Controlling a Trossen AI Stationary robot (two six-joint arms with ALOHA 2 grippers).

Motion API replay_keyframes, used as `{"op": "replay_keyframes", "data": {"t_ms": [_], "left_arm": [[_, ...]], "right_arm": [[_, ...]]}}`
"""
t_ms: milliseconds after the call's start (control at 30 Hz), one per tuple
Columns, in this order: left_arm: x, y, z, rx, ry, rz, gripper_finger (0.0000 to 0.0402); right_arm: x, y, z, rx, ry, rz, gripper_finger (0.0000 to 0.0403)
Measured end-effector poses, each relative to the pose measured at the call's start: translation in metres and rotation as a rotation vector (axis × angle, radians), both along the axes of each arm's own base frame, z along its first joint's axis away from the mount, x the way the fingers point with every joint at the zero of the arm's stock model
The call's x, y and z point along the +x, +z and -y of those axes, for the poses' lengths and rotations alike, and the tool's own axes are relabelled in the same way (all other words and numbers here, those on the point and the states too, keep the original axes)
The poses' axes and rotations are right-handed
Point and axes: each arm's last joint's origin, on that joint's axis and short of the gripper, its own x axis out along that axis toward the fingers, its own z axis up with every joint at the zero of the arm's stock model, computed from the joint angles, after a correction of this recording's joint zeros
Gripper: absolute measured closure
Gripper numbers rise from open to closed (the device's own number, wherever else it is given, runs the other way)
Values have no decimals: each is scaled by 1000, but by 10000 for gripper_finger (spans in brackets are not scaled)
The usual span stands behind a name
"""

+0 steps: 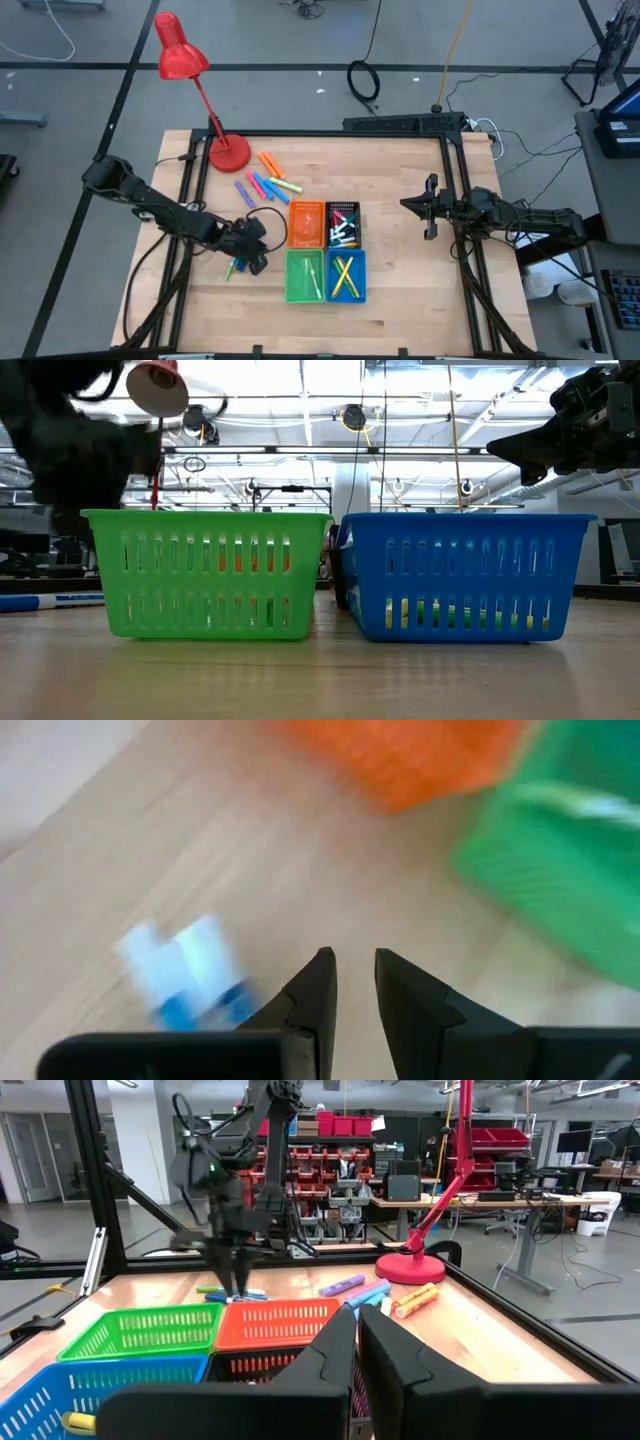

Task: Pick & Place Markers
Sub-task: Put the blue marker pen into the green basket

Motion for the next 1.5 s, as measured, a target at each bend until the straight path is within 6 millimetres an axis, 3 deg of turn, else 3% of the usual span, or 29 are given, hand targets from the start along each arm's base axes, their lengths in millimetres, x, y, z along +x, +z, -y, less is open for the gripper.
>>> {"op": "replay_keyframes", "data": {"t_ms": [200, 1067, 1500], "left_arm": [[-7, -10, -4, -3, 153, -102, 325], [-5, -11, -7, 50, 158, -89, 325], [-8, -12, -2, -72, 218, -118, 325]], "right_arm": [[0, 0, 0, 0, 0, 0, 394], [0, 0, 0, 0, 0, 0, 394], [0, 0, 0, 0, 0, -1, 394]]}}
